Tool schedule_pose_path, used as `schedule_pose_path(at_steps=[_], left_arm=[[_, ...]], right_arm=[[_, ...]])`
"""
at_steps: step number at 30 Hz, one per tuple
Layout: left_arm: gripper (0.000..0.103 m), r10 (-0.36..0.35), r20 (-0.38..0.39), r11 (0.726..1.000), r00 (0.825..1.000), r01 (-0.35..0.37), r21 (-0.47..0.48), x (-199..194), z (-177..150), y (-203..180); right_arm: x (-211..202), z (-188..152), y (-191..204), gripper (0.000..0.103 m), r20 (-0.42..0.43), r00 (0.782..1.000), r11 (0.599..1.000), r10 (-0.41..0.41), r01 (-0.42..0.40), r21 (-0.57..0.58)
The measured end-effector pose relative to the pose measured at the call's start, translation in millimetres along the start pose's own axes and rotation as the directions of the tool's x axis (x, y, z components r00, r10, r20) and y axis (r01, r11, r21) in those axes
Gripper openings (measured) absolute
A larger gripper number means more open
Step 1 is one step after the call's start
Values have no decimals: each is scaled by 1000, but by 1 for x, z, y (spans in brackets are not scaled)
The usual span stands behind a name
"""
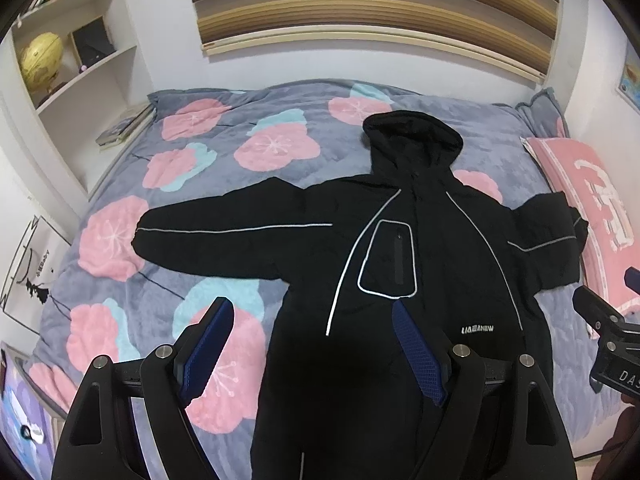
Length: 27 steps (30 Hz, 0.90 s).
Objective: Fold large clothes
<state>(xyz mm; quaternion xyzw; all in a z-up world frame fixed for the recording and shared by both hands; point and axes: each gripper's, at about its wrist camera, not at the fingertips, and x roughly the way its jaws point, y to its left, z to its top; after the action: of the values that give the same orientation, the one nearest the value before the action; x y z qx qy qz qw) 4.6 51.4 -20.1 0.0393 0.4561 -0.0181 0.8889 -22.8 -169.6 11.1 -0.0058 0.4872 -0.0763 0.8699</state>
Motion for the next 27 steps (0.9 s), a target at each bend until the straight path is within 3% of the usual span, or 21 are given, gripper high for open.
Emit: schedule_pose_path(at_steps=[10,14,17,20,27], left_arm=[[82,-12,32,992,999,16,-124,21,19,40],[82,12,94,961,996,14,-275,38,26,91],[82,41,52,929,998,-19,-369,71,28,141],[82,47,-12,883,999,-47,-468,113,22,200],[82,59,-10,705,998,-48,-708,210,-1,339]], right_arm=[[22,26,3,103,10,998,998,63,-64,28],[32,40,3,103,48,998,999,34,-36,39],[49,52,8,103,75,997,1000,1,-3,19],[78,61,21,103,28,1000,999,-10,11,-42],[156,62,64,103,-154,987,987,39,-62,-146]])
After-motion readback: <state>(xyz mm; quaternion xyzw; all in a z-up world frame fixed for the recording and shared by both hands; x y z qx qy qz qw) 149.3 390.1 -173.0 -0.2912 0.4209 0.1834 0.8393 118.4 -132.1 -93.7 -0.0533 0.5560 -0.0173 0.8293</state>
